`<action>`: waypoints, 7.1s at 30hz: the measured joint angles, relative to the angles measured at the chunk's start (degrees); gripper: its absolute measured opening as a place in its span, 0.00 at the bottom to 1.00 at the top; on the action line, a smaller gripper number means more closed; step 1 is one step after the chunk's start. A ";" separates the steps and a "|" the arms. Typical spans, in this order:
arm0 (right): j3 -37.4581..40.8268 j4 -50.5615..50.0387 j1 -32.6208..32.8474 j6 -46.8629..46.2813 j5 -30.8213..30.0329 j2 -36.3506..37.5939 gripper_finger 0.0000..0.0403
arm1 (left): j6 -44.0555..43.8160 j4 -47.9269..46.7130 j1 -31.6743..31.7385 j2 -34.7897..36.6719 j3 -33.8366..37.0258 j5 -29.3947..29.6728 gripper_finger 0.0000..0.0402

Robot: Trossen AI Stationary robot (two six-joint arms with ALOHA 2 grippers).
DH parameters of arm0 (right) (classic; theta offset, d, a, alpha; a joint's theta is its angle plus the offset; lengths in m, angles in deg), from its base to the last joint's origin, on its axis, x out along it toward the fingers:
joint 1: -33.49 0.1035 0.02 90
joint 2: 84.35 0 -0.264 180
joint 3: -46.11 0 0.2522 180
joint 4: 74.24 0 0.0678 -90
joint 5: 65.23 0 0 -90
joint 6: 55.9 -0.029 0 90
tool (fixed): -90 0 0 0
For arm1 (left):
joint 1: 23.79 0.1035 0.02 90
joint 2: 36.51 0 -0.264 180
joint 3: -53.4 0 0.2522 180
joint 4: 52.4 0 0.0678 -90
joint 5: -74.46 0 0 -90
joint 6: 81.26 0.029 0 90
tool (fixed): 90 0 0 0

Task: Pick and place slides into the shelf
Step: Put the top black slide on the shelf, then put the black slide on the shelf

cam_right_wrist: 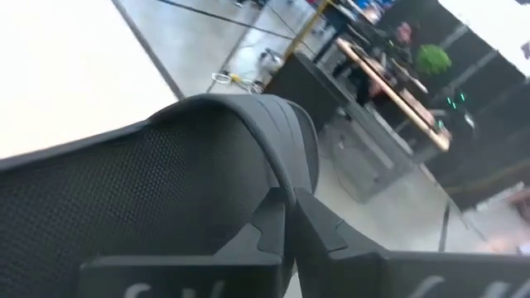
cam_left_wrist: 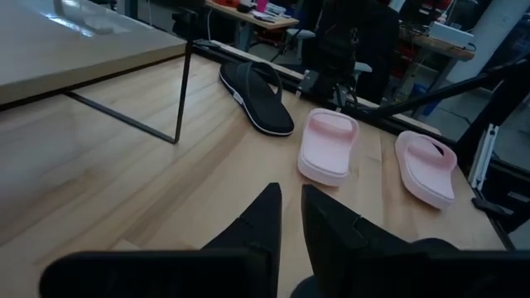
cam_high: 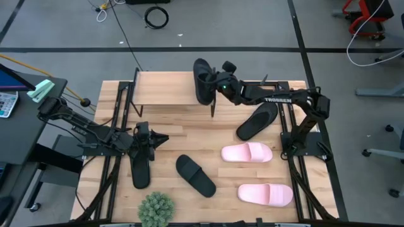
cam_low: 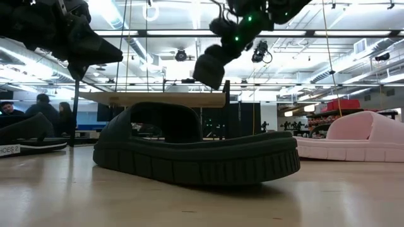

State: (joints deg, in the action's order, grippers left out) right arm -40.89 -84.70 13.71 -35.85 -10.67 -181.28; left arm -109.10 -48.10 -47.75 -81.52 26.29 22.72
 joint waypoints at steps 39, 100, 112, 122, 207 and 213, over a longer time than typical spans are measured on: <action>1.43 -0.86 -1.18 -3.61 4.39 -1.01 0.38 | -1.59 -0.79 0.00 0.02 0.00 0.02 0.10; 1.36 3.45 36.66 -5.79 17.92 -21.18 0.38 | 5.86 1.23 -0.76 0.00 0.02 -0.02 0.23; 1.45 7.38 35.42 -4.35 19.72 -18.62 0.04 | 4.28 -0.48 -0.74 0.00 0.02 -0.07 0.20; -1.76 7.43 31.31 4.27 -2.92 -6.01 0.03 | 1.08 0.95 -0.37 0.26 -0.26 2.13 0.18; -41.02 -30.52 2.26 -18.90 -1.73 -26.98 0.35 | 10.01 8.70 -7.45 0.76 -0.20 -2.14 0.05; -41.02 -30.12 1.71 -22.83 2.74 -26.98 0.35 | 9.99 8.68 -7.52 0.76 -0.20 -2.14 0.03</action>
State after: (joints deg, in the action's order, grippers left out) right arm -81.91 -114.82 15.43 -58.68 -7.93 -208.27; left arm -99.11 -39.42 -55.28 -80.76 26.09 20.58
